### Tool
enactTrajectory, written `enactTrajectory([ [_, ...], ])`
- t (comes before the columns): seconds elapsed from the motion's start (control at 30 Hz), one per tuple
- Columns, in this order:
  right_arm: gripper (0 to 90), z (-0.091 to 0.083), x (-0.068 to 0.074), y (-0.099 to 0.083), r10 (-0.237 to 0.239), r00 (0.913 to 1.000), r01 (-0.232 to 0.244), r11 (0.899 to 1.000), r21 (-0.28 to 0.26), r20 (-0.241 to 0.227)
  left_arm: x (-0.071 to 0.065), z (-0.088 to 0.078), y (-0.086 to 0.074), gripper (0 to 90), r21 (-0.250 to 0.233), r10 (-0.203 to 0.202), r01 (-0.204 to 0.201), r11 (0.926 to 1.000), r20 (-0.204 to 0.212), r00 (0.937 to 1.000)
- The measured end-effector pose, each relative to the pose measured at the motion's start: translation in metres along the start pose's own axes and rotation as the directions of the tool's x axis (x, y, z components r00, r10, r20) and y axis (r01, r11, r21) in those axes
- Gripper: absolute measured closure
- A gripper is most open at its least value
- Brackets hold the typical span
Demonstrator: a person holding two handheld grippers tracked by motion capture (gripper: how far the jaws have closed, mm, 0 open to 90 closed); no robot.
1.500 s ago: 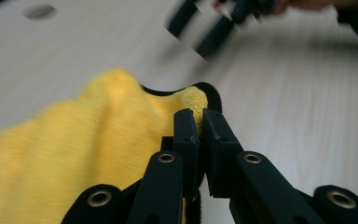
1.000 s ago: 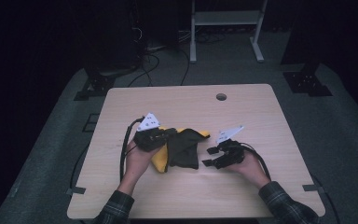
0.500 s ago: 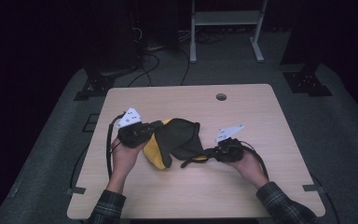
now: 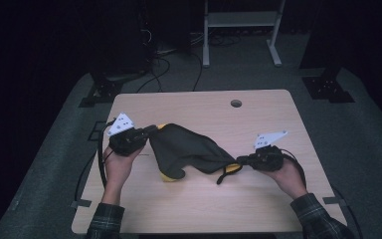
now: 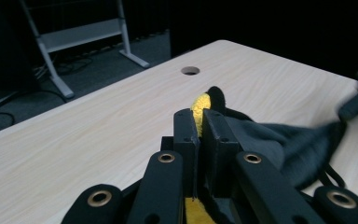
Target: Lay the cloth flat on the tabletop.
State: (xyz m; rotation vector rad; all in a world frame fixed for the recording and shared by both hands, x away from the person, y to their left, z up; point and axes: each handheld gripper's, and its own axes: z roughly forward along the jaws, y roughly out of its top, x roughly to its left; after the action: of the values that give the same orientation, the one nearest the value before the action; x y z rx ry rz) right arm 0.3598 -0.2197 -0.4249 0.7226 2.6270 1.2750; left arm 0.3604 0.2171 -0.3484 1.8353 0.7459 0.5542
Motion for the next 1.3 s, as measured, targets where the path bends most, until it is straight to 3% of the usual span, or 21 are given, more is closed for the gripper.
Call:
enactTrajectory([
  [0.17,85.8,0.010,0.022,-0.012,-0.050,0.9957,0.056,0.996,0.075,-0.079,0.006,-0.008,-0.001,84.2,-0.006,-0.002,0.002,1.0000,-0.026,0.9996],
  [0.23,83.5,0.011,0.024,-0.013,-0.053,0.9949,0.059,0.995,0.074,-0.086,0.006,-0.009,-0.002,84.2,-0.005,-0.006,0.006,1.0000,-0.028,0.9996],
  [0.27,78.1,0.010,0.025,-0.015,-0.050,0.9944,0.056,0.996,0.066,-0.094,0.006,-0.008,-0.002,84.2,-0.006,-0.007,0.006,1.0000,-0.027,0.9996],
  [0.3,67.2,0.008,0.023,-0.016,-0.028,0.9959,0.032,0.998,0.050,-0.086,0.006,-0.008,-0.002,84.2,-0.004,-0.003,0.002,1.0000,-0.027,0.9996],
  [0.4,51.2,0.007,0.015,-0.018,0.039,0.9952,-0.036,0.999,0.032,-0.090,0.004,-0.007,-0.001,84.2,-0.005,0.002,-0.002,1.0000,-0.022,0.9997],
  [0.57,43.4,0.023,0.009,-0.024,0.077,0.9935,-0.069,0.993,0.091,-0.084,0.004,-0.007,-0.001,84.2,-0.002,0.006,-0.006,1.0000,-0.023,0.9997],
  [0.63,43.4,0.030,0.008,-0.025,0.093,0.9908,-0.081,0.990,0.119,-0.099,0.004,-0.007,-0.001,84.2,-0.003,0.006,-0.006,1.0000,-0.023,0.9997],
  [0.7,55.1,0.033,0.009,-0.026,0.083,0.9910,-0.069,0.989,0.134,-0.105,0.003,-0.007,-0.001,84.2,-0.005,0.005,-0.005,1.0000,-0.022,0.9997],
  [0.73,55.1,0.033,0.009,-0.026,0.083,0.9910,-0.069,0.989,0.134,-0.105,0.003,-0.007,-0.001,84.2,-0.005,0.005,-0.005,1.0000,-0.022,0.9997],
  [0.77,72.1,0.032,0.010,-0.025,0.068,0.9919,-0.055,0.991,0.124,-0.107,0.003,-0.007,-0.001,84.2,-0.003,0.007,-0.007,1.0000,-0.020,0.9998],
  [0.83,79.2,0.029,0.009,-0.023,0.058,0.9941,-0.048,0.992,0.114,-0.091,0.002,-0.005,-0.001,84.2,0.005,0.008,-0.008,1.0000,-0.013,0.9999],
  [0.9,80.5,0.027,0.009,-0.023,0.063,0.9949,-0.054,0.993,0.106,-0.079,0.000,-0.003,-0.002,84.2,0.004,0.007,-0.007,1.0000,-0.007,0.9999],
  [1.07,82.0,-0.004,0.000,-0.008,0.035,0.9992,-0.036,0.999,0.008,0.021,-0.006,0.005,-0.002,84.2,0.023,0.019,-0.020,0.9995,0.018,0.9996],
  [1.1,82.0,-0.004,0.000,-0.008,0.035,0.9992,-0.036,0.999,0.008,0.021,-0.006,0.005,-0.002,84.2,0.023,0.019,-0.020,0.9995,0.018,0.9996],
  [1.13,82.1,-0.020,0.000,0.004,0.015,0.9978,-0.013,0.999,-0.040,0.064,-0.008,0.008,-0.002,84.2,0.029,0.025,-0.025,0.9992,0.027,0.9993],
  [1.23,82.1,-0.032,0.009,0.019,-0.023,0.9977,0.030,0.995,-0.098,0.064,-0.011,0.011,-0.002,84.2,0.033,0.028,-0.030,0.9990,0.033,0.9991],
  [1.3,82.1,-0.031,0.021,0.028,-0.067,0.9970,0.071,0.991,-0.111,0.038,-0.012,0.012,-0.002,84.2,0.036,0.030,-0.032,0.9988,0.038,0.9988],
])
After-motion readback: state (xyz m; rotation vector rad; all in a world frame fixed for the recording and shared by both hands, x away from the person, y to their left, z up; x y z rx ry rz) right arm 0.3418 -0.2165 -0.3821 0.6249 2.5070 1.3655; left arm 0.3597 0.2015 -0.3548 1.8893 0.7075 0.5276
